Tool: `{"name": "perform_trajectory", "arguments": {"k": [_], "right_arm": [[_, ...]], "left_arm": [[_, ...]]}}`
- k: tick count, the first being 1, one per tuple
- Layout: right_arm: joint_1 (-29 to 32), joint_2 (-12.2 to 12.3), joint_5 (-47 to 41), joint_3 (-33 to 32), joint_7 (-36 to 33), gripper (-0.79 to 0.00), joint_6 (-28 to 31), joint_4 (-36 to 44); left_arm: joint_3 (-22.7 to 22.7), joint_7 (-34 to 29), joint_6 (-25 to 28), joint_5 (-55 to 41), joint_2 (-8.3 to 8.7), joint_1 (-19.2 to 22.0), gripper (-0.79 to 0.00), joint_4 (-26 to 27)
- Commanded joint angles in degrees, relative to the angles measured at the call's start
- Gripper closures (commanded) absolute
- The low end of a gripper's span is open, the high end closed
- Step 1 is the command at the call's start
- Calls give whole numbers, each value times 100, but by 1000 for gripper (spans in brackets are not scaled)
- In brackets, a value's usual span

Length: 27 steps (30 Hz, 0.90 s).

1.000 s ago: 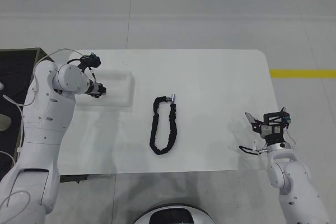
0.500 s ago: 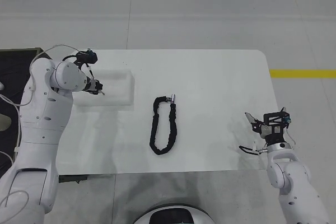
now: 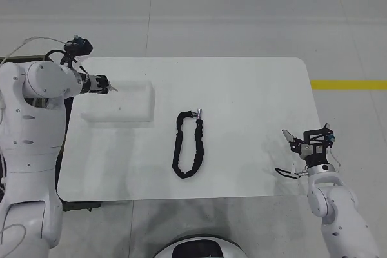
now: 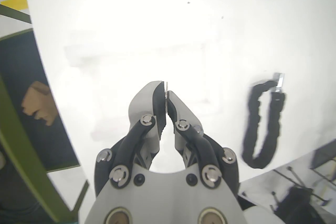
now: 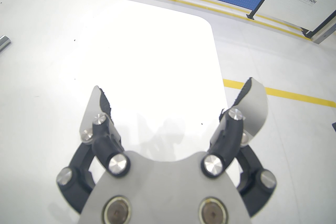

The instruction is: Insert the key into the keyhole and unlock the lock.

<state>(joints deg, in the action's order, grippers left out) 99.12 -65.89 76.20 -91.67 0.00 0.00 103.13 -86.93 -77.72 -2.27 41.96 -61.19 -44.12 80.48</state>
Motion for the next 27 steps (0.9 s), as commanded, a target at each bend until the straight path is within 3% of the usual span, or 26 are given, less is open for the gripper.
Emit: {"name": "perform_trajectory", "arguments": {"k": [1, 4, 8, 27], "right_arm": [[0, 0, 0, 0, 0, -785, 0, 0], [0, 0, 0, 0, 0, -785, 0, 0], [0, 0, 0, 0, 0, -785, 0, 0], [0, 0, 0, 0, 0, -785, 0, 0]], "left_arm": [[-440, 201, -135, -965, 9, -138, 0, -252], [-834, 416, -137, -1918, 24, -285, 0, -750], [-940, 437, -64, -2431, 58, -388, 0, -1295], [-921, 394, -34, -2445, 60, -396, 0, -1311]]}}
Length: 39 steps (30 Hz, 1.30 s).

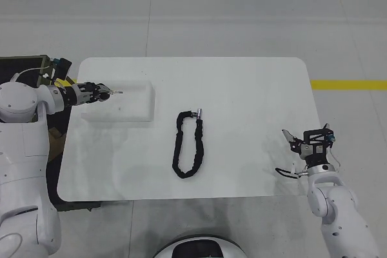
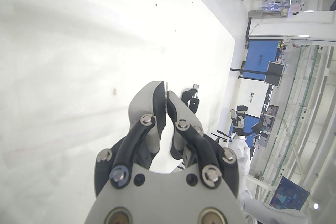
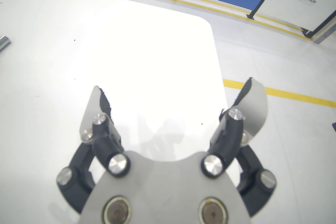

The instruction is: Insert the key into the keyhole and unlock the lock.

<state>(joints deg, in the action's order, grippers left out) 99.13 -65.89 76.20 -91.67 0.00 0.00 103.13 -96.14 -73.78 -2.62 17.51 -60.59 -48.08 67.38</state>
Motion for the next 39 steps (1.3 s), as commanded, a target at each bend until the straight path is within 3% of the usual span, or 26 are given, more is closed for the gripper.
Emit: {"name": "perform_trajectory", "arguments": {"k": [1, 5, 11, 13, 16, 29, 31, 34, 39], "right_arm": [[53, -12, -294, 100, -105, -785, 253, 112], [-383, -50, -1475, 459, -1560, -785, 737, 899], [-2027, -219, -2826, 1543, -4432, -785, -518, 899], [-2617, -309, -2976, 2019, -4982, -785, -891, 674], [-3217, -443, -2560, 2654, -5189, -785, -1298, 388], [-3217, -443, -2560, 2654, -5189, -785, -1298, 388], [-2707, -436, -2221, 2780, -5086, -785, -1269, 634], [-2828, -563, -2360, 3079, -5512, -785, -1792, 535], [-3757, -872, -2208, 3741, -6295, -785, -2579, -113]], "left_arm": [[0, 0, 0, 0, 0, 0, 0, 0], [0, 0, 0, 0, 0, 0, 0, 0], [0, 0, 0, 0, 0, 0, 0, 0], [0, 0, 0, 0, 0, 0, 0, 0], [0, 0, 0, 0, 0, 0, 0, 0], [0, 0, 0, 0, 0, 0, 0, 0], [0, 0, 0, 0, 0, 0, 0, 0], [0, 0, 0, 0, 0, 0, 0, 0], [0, 0, 0, 0, 0, 0, 0, 0]]}}
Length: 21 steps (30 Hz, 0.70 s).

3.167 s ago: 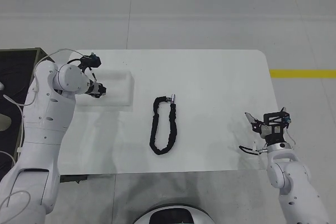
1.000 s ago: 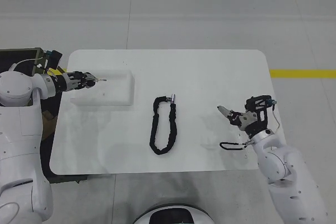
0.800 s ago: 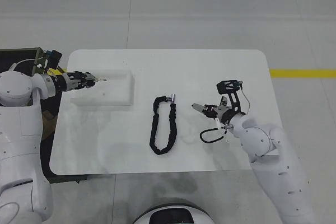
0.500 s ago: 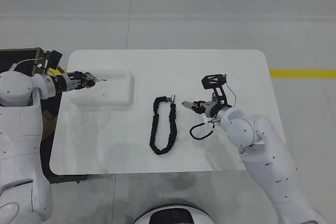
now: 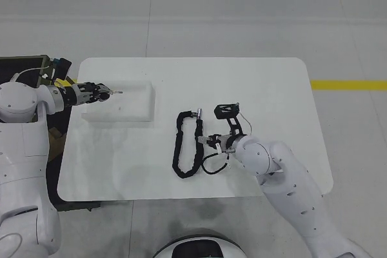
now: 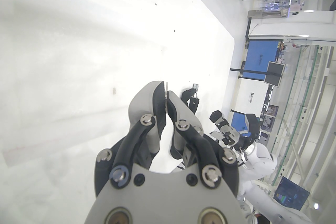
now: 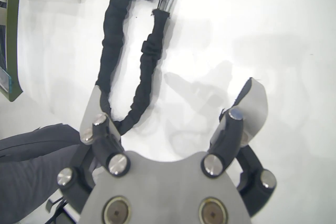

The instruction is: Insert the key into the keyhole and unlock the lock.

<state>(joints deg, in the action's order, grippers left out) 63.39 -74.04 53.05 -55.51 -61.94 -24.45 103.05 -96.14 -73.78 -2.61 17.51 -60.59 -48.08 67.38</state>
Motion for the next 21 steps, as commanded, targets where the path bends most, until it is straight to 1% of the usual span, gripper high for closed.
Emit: {"name": "perform_trajectory", "arguments": {"k": [1, 4, 8, 9, 10, 11, 12, 15, 21], "right_arm": [[-353, -127, 97, 229, -200, -785, -210, -179], [-807, -322, 250, 475, -466, -785, -453, -490], [-1222, -574, 865, 918, -594, -785, -285, -938], [-1289, -642, 933, 986, -632, -733, -244, -1075], [-1358, -707, 1045, 1048, -652, -600, -196, -1225], [-1417, -771, 1207, 1117, -666, -449, -158, -1372], [-1455, -837, 1328, 1177, -678, -385, -129, -1491], [-1532, -1044, 1406, 1218, -791, -360, -126, -1839], [-1612, -1403, 1628, 1070, -885, -357, -181, -2424]], "left_arm": [[0, 0, 0, 0, 0, 0, 0, 0], [0, 0, 0, 0, 0, 0, 0, 0], [0, 0, 0, 0, 0, 0, 0, 0], [0, 0, 0, 0, 0, 0, 0, 0], [0, 0, 0, 0, 0, 0, 0, 0], [0, 0, 0, 0, 0, 0, 0, 0], [0, 0, 0, 0, 0, 0, 0, 0], [0, 0, 0, 0, 0, 0, 0, 0], [0, 0, 0, 0, 0, 0, 0, 0]]}}
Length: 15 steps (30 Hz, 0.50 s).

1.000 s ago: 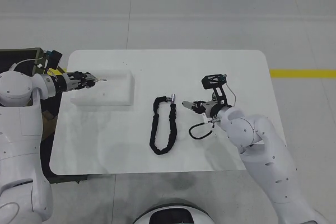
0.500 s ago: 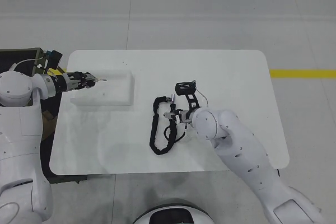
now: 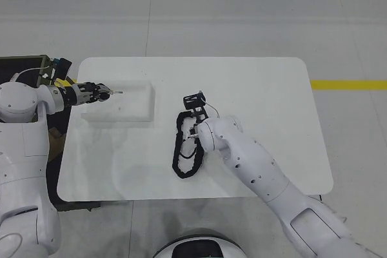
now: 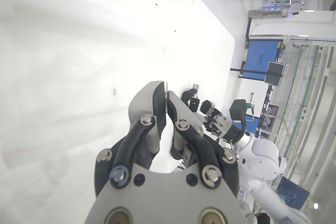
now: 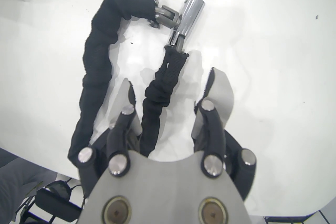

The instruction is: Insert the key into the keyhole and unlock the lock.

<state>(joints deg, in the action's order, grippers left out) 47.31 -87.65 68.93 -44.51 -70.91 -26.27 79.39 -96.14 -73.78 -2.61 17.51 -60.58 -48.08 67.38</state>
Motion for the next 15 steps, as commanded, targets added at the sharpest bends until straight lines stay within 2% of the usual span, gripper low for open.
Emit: {"name": "perform_trajectory", "arguments": {"k": [1, 7, 8, 9, 10, 15], "right_arm": [[4, -93, 80, -67, 31, -360, 9, -115], [104, -360, 289, -335, 87, -323, 149, -317], [122, -400, 329, -380, 92, -252, 171, -343], [145, -440, 365, -425, 102, -219, 198, -371], [170, -478, 390, -477, 111, 0, 220, -401], [316, -635, 510, -804, 213, 0, 368, -498]], "left_arm": [[0, 0, 0, 0, 0, 0, 0, 0], [0, 0, 0, 0, 0, 0, 0, 0], [0, 0, 0, 0, 0, 0, 0, 0], [0, 0, 0, 0, 0, 0, 0, 0], [0, 0, 0, 0, 0, 0, 0, 0], [0, 0, 0, 0, 0, 0, 0, 0]]}}
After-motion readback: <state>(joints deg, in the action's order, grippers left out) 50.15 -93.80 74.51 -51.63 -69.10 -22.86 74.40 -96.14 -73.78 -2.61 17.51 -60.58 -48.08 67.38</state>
